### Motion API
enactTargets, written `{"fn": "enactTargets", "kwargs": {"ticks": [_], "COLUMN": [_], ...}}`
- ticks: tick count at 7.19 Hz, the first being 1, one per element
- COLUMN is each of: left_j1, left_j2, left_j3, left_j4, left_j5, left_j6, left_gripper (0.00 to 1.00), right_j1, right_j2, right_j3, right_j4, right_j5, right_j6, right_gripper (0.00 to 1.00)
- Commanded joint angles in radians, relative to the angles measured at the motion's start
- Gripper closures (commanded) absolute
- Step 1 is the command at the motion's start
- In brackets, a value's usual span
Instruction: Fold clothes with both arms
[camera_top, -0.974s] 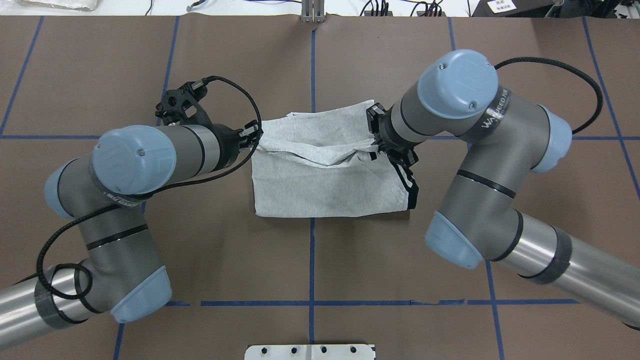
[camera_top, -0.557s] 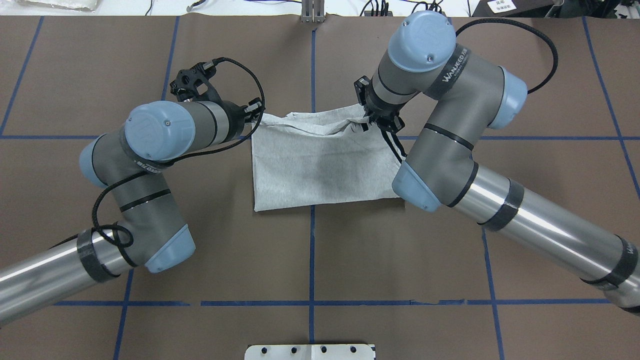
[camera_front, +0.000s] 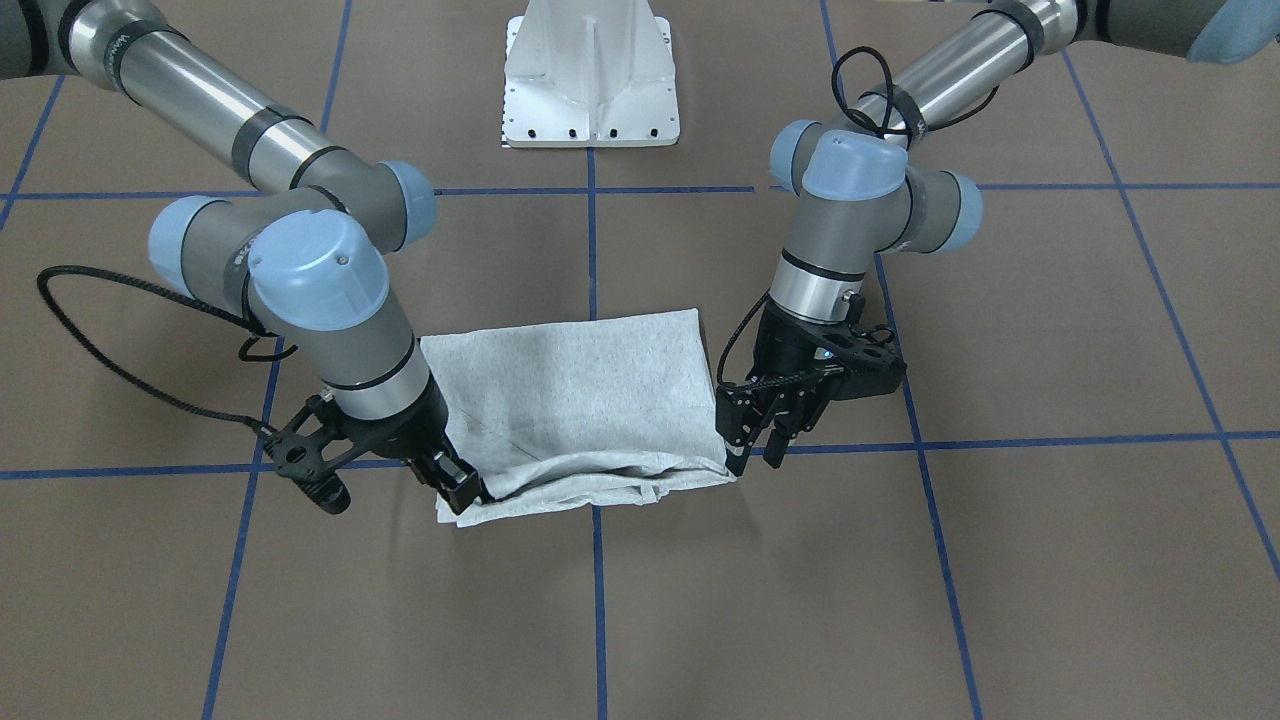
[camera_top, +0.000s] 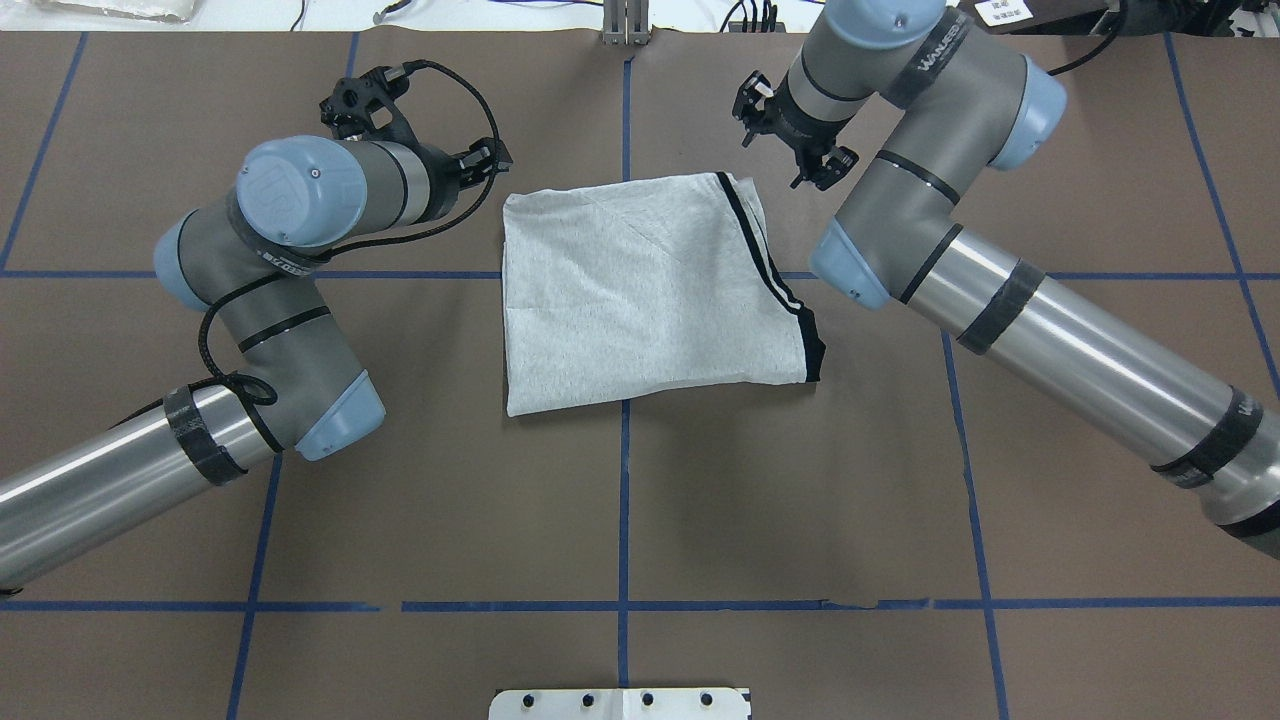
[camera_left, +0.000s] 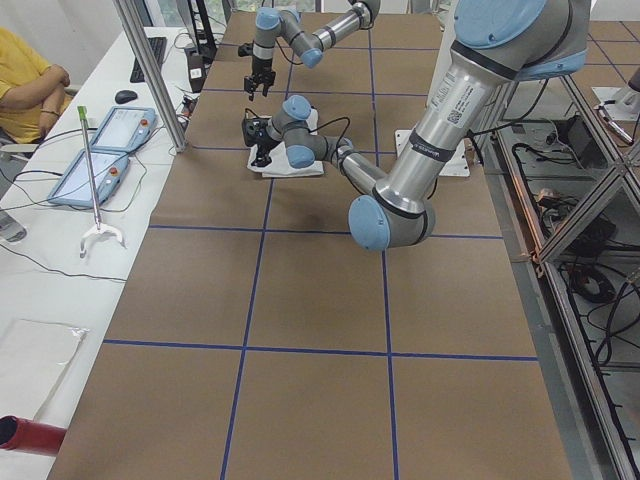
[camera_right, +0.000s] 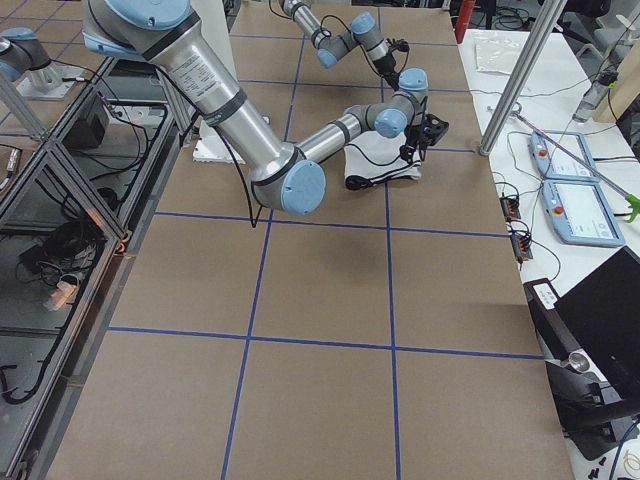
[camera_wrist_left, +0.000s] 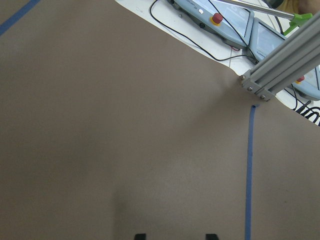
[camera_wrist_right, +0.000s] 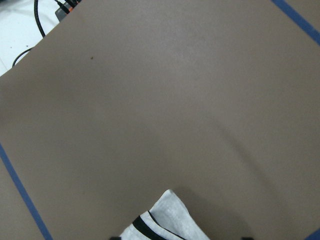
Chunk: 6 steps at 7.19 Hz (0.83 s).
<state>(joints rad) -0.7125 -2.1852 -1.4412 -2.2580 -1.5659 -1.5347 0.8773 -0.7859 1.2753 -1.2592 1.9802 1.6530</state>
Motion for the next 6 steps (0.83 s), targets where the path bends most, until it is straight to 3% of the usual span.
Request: {"fn": "enactTargets", "kwargs": {"ticks": [1, 4, 6], "left_j1": [-0.04, -0.161, -0.287], "left_j2": [0.007, 0.097, 0.188], "left_j3": [0.001, -0.011, -0.033], "left_j4": [-0.017, -0.051, -0.038], "left_j5": [-0.051, -0.253, -0.421], "left_j6": [0.112, 0.467, 0.775], "left_gripper": [0.0, 0.0, 0.0], "right_j1": [0.051, 0.144, 0.277], "right_j2": [-0.033, -0.129, -0.229], "right_j3": [-0.019, -0.011, -0.004], "right_j4": [0.004, 0.007, 0.009], "right_j5": [0.016, 0.063, 0.183], "right_j6": [-0.138, -0.432, -0.757], "right_gripper": [0.0, 0.0, 0.0]}}
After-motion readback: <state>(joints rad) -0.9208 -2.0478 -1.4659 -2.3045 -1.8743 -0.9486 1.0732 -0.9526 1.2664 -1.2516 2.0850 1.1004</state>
